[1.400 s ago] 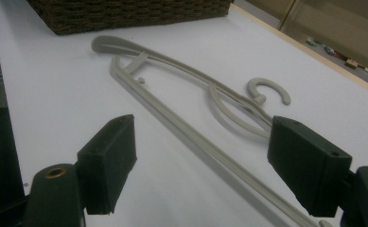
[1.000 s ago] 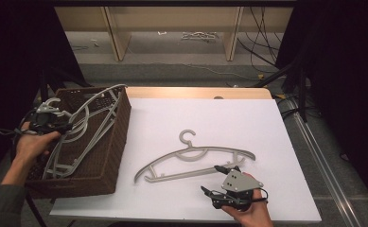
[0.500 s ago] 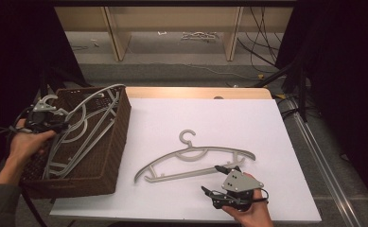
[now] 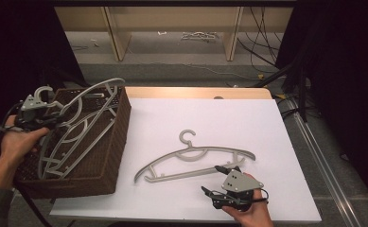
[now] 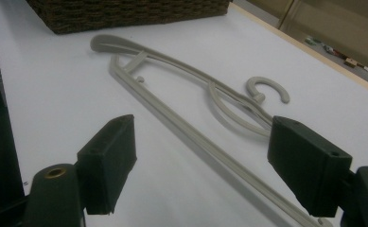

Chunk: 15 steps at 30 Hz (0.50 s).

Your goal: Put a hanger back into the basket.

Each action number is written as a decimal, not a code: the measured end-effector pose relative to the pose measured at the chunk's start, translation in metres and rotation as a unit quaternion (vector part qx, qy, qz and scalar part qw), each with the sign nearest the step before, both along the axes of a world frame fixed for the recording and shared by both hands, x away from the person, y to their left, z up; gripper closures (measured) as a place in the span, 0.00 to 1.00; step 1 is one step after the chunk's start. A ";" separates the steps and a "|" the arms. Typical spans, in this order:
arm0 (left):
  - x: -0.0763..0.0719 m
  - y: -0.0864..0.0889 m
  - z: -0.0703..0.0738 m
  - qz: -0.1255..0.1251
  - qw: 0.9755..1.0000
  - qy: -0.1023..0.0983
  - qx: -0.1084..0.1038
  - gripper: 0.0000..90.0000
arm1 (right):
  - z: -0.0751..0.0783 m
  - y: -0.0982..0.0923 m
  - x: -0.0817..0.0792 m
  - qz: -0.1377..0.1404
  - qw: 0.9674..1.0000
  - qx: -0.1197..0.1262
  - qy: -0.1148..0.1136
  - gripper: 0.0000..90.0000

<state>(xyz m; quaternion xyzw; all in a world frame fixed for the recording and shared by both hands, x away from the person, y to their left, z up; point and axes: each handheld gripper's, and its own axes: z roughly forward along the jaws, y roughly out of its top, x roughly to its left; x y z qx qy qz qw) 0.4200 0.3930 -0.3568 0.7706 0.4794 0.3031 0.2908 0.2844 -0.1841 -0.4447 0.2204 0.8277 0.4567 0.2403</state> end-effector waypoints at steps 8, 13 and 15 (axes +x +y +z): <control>0.000 0.014 -0.020 0.007 0.999 0.033 -0.001 0.92 | 0.000 0.000 0.000 0.000 1.000 0.001 0.003 0.28; 0.000 0.013 -0.028 0.007 0.999 0.044 0.006 0.91 | 0.000 0.000 0.000 -0.001 1.000 0.001 0.001 0.28; 0.003 0.011 -0.033 0.010 0.999 0.050 0.001 0.91 | 0.000 0.000 0.001 0.000 1.000 0.000 0.002 0.28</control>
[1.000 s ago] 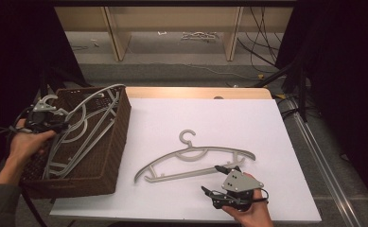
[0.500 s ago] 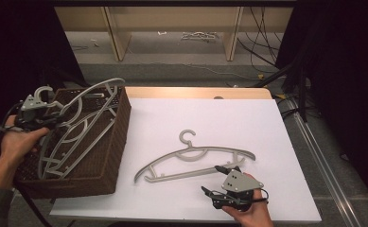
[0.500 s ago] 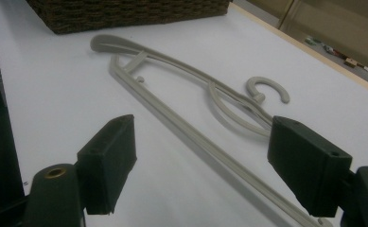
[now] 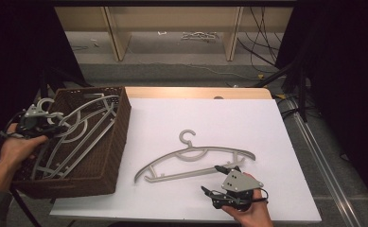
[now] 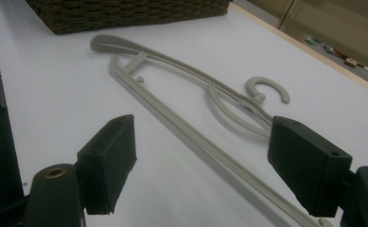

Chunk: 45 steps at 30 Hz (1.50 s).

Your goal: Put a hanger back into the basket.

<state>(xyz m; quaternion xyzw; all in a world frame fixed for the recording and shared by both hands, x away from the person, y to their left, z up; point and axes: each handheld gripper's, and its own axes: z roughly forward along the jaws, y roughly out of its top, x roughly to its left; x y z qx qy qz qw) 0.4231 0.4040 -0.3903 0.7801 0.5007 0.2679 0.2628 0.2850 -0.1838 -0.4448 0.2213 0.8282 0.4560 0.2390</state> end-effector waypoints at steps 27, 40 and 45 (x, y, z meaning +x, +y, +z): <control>0.000 -0.001 0.008 0.076 0.997 -0.023 -0.024 0.64 | 0.001 -0.001 0.000 -0.001 1.000 0.002 0.001 0.28; -0.034 -0.057 0.045 0.024 0.989 -0.089 -0.116 0.40 | 0.001 -0.002 0.000 -0.005 1.000 0.005 -0.002 0.28; -0.053 -0.091 0.052 -0.017 0.982 -0.121 -0.145 0.38 | 0.002 -0.002 0.000 -0.005 1.000 0.007 -0.001 0.28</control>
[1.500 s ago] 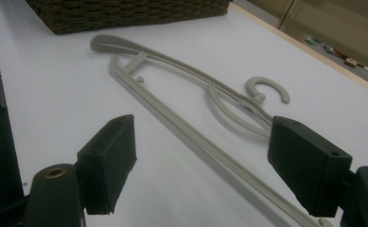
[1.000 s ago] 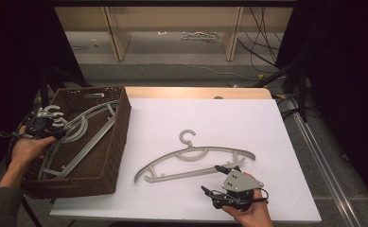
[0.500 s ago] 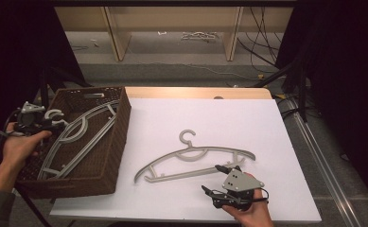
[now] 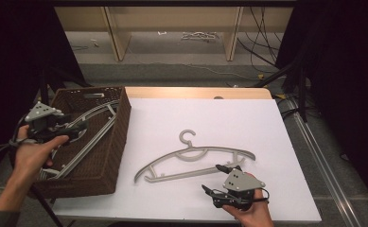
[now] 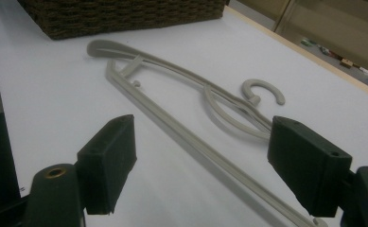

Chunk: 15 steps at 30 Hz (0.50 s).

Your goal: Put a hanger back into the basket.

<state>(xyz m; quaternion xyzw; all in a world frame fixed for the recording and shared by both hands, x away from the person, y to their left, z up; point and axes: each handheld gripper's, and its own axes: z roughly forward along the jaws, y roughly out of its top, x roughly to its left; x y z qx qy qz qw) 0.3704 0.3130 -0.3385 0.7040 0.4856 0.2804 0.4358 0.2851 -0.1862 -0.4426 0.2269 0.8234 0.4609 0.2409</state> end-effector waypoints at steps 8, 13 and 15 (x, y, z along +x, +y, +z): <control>-0.020 -0.043 -0.005 -0.059 0.997 -0.025 -0.030 0.36 | 0.001 -0.002 0.001 -0.002 1.000 0.015 0.005 0.28; -0.031 -0.071 -0.009 -0.093 0.994 -0.043 -0.033 0.36 | 0.001 -0.002 0.002 -0.003 1.000 0.027 0.006 0.28; -0.037 -0.084 -0.012 -0.114 0.991 -0.056 -0.032 0.34 | 0.001 -0.002 0.002 -0.006 0.999 0.034 0.008 0.28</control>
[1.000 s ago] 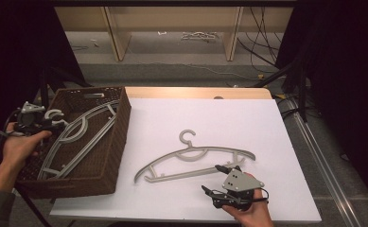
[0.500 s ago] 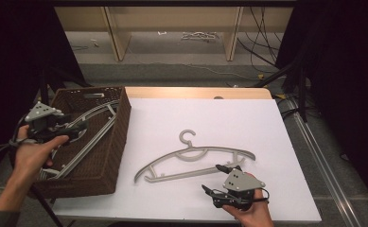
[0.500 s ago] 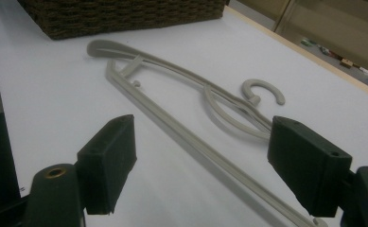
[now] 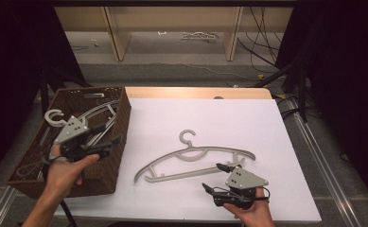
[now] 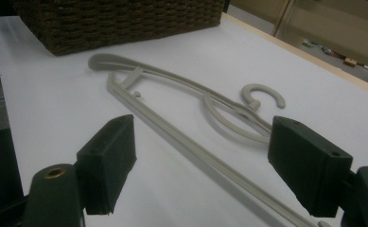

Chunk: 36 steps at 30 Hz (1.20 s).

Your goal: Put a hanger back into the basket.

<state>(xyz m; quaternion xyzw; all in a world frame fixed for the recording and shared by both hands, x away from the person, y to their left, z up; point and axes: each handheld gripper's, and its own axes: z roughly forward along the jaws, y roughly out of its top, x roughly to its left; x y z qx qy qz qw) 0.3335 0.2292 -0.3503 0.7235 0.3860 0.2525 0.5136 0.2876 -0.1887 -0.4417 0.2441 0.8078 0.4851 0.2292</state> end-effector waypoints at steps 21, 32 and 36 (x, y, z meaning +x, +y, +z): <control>-0.006 -0.050 -0.032 -0.071 0.997 0.011 0.016 0.31 | 0.002 -0.003 -0.003 -0.004 1.000 0.002 0.001 0.28; 0.016 -0.086 -0.052 -0.110 0.990 0.048 0.075 0.28 | 0.001 -0.003 -0.004 -0.006 1.000 0.000 -0.001 0.28; 0.028 -0.098 -0.062 -0.116 0.987 0.071 0.088 0.28 | 0.002 -0.003 -0.005 -0.008 1.000 -0.002 -0.001 0.28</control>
